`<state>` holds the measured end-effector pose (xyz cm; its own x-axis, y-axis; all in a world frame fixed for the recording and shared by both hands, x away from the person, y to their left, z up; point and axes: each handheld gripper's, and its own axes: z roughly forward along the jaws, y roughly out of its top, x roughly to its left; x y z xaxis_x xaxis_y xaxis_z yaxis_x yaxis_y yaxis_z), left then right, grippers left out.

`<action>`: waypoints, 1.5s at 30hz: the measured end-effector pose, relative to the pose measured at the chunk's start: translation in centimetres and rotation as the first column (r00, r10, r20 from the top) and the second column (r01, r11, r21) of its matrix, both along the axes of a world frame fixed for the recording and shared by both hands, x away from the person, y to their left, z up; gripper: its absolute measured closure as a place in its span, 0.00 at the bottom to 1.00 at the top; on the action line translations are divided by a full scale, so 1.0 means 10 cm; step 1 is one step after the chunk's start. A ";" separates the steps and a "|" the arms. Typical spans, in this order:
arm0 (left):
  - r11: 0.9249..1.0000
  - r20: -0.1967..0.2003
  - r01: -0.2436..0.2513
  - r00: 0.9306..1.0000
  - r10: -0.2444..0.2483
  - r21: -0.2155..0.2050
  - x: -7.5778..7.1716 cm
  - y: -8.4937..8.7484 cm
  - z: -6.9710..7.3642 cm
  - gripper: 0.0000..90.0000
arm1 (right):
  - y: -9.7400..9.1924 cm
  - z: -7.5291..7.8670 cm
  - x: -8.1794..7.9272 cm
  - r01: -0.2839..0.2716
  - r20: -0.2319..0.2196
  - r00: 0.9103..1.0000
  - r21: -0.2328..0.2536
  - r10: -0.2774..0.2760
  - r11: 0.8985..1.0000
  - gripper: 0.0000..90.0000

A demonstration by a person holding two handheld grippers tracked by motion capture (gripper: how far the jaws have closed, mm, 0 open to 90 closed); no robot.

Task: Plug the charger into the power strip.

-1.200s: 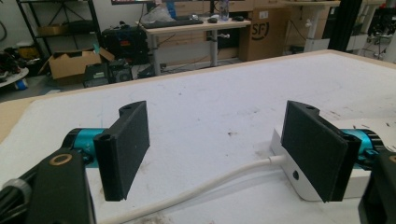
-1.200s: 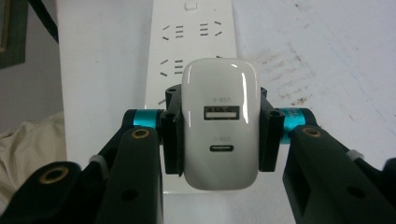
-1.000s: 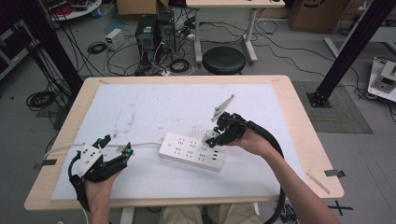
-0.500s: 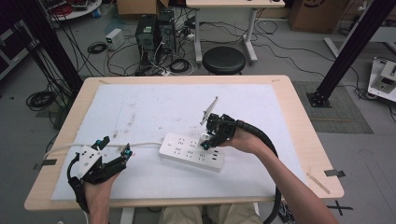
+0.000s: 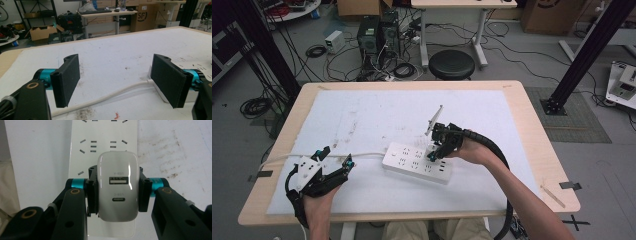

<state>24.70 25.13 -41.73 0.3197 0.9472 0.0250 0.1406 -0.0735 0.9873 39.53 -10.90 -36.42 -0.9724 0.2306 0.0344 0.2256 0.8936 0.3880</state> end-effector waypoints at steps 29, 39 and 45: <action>1.000 -0.003 0.015 1.000 -0.015 0.004 0.02 -0.03 0.00 0.26 | 0.13 0.01 -0.06 -0.020 0.040 0.999 -0.082 0.023 0.996 0.70; 1.000 -0.007 0.012 1.000 -0.012 0.003 0.01 -0.02 0.00 0.26 | 0.10 -0.01 -0.07 0.045 0.015 0.999 -0.048 -0.044 0.998 0.70; 1.000 -0.003 0.015 1.000 -0.015 0.001 0.01 -0.05 -0.01 0.26 | 0.07 -0.03 -0.13 0.040 0.060 0.997 -0.025 -0.038 0.999 0.70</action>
